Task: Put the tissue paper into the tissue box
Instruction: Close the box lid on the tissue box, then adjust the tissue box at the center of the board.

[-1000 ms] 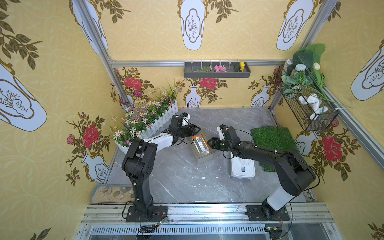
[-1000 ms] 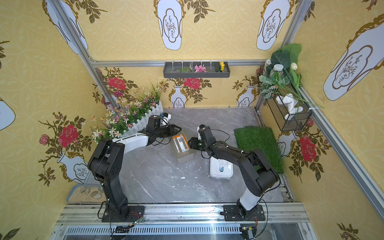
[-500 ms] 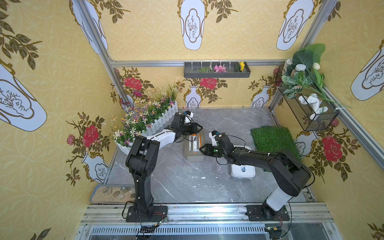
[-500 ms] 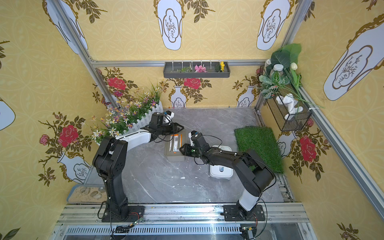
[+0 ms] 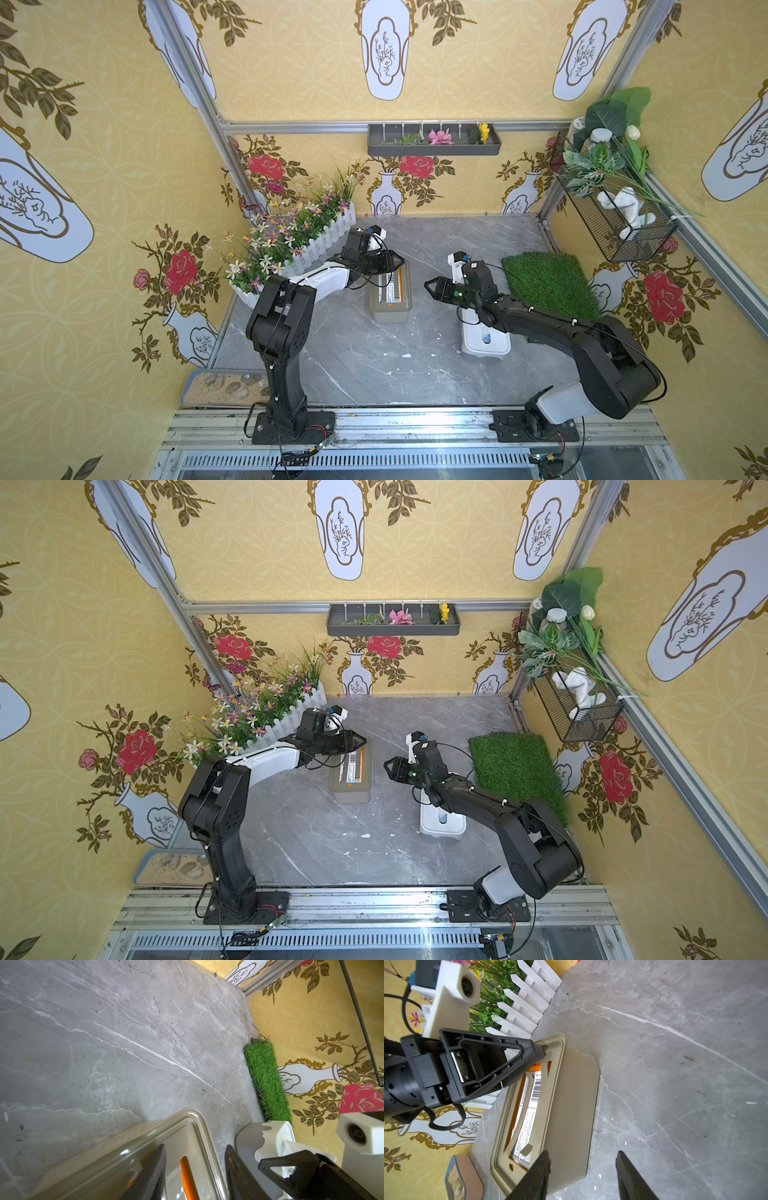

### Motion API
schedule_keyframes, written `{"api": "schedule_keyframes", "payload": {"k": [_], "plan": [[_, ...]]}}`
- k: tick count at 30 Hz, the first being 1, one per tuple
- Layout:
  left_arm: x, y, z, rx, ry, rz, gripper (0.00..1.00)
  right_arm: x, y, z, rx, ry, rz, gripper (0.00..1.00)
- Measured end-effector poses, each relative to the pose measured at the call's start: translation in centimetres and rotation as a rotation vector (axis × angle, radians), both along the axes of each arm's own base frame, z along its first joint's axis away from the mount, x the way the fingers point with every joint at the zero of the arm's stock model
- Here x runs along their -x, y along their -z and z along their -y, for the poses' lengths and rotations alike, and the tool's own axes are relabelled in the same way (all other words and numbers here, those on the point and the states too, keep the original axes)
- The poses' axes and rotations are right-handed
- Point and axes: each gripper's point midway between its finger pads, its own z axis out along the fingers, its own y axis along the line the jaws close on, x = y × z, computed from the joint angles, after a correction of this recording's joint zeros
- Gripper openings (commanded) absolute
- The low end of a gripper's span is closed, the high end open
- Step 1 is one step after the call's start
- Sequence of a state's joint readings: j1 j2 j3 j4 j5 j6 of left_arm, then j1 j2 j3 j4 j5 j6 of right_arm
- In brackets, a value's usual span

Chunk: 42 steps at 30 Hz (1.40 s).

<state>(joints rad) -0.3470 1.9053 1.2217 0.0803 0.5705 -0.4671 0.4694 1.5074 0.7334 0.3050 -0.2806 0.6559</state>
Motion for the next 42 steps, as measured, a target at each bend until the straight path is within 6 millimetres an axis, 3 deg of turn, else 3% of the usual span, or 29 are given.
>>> {"api": "schedule_keyframes", "payload": {"k": [3,7,14,19,24,28,31,33,35,39,42], "plan": [[0.4,-0.3,-0.1,-0.004,0.000,-0.010,0.51,-2.0,0.1,-0.3,-0.089,-0.018,0.036,0.24],[1.6,-1.0,-0.6,0.008,-0.018,-0.054,0.55,-5.0,-0.3,-2.0,-0.237,-0.057,0.082,0.14],[1.3,-5.3,-3.2,0.118,-0.111,-0.034,0.60,-8.3,-2.5,-6.0,-0.431,-0.160,0.147,0.12],[1.2,-7.0,-5.7,0.159,-0.180,-0.019,0.60,-9.3,-3.8,-8.0,-0.466,-0.211,0.158,0.11],[2.0,-5.8,-6.6,0.146,-0.198,-0.058,0.59,-10.0,-3.5,-10.0,-0.423,-0.246,0.102,0.07],[2.7,-4.3,-6.9,0.126,-0.211,-0.097,0.58,-9.4,0.3,-10.7,-0.313,-0.225,-0.035,0.06],[3.1,-3.7,-7.1,0.117,-0.217,-0.112,0.58,-9.3,1.0,-10.7,-0.273,-0.227,-0.056,0.06],[3.3,-3.6,-7.2,0.114,-0.219,-0.115,0.58,-9.2,1.3,-10.5,-0.246,-0.216,-0.055,0.09],[3.6,-3.6,-7.3,0.112,-0.223,-0.112,0.58,-9.0,1.2,-10.3,-0.228,-0.210,-0.057,0.18],[4.4,-4.2,-8.0,0.097,-0.251,-0.088,0.58,-8.1,-0.3,-10.2,-0.159,-0.208,-0.043,0.47],[5.1,-4.6,-9.2,0.071,-0.300,-0.067,0.60,-7.0,-2.4,-11.6,-0.063,-0.233,-0.021,0.50]]}}
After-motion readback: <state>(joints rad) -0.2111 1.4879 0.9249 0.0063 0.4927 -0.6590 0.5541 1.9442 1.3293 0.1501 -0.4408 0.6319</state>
